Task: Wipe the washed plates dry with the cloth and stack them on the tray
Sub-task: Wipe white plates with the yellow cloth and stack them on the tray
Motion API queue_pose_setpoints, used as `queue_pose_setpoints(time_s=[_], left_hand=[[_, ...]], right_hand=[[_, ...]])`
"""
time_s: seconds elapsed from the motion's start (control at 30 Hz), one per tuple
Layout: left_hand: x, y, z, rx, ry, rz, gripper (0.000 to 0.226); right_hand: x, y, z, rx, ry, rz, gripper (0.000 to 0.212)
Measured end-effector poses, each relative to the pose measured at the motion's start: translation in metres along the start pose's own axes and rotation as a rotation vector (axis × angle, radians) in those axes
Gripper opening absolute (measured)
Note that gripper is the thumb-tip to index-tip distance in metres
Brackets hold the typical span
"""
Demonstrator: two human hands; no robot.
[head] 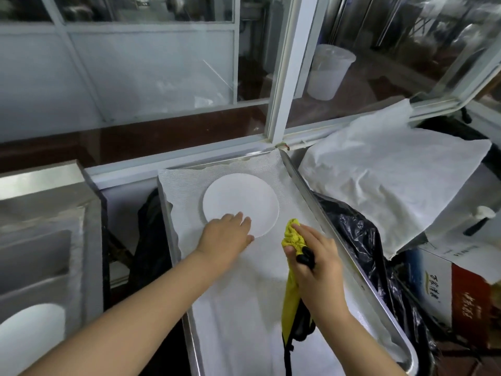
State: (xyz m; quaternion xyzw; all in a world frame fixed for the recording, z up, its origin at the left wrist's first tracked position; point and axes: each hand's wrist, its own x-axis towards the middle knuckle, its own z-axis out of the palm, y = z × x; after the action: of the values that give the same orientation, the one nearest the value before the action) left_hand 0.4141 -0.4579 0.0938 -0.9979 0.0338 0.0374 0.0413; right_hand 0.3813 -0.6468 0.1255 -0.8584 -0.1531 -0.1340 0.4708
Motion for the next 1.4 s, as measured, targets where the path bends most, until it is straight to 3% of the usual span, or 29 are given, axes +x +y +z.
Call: queue_pose_setpoints(time_s=[0.2, 0.47, 0.67, 0.9, 1.1, 1.27, 1.4], left_hand=[[-0.133, -0.061, -0.048, -0.244, 0.26, -0.171, 0.014], [-0.313, -0.192, -0.01, -0.297, 0.058, -0.763, 0.033], [-0.414, -0.277, 0.077, -0.414, -0.106, -0.941, 0.038], [-0.458, -0.342, 0.179, -0.674, -0.223, -1.051, 0.024], [-0.444, -0.373, 0.248, -0.908, -0.145, -1.095, 0.02], [-0.424, -0.39, 0.289, -1.027, -0.179, -1.232, 0.031], [-0.418, -0.392, 0.312, -1.087, -0.158, -1.23, 0.033]], right_hand=[[-0.002, -0.072, 0.032, 0.136, -0.024, -0.07, 0.035], [-0.059, -0.186, 0.136, 0.251, -0.298, -0.29, 0.037], [-0.131, -0.252, 0.239, 0.211, -0.476, -0.402, 0.042], [-0.201, -0.269, 0.331, 0.175, -0.538, -0.187, 0.05], [-0.249, -0.251, 0.383, 0.024, -0.558, -0.04, 0.059], [-0.27, -0.232, 0.403, -0.072, -0.571, 0.029, 0.058], [-0.278, -0.22, 0.411, -0.12, -0.604, 0.073, 0.058]])
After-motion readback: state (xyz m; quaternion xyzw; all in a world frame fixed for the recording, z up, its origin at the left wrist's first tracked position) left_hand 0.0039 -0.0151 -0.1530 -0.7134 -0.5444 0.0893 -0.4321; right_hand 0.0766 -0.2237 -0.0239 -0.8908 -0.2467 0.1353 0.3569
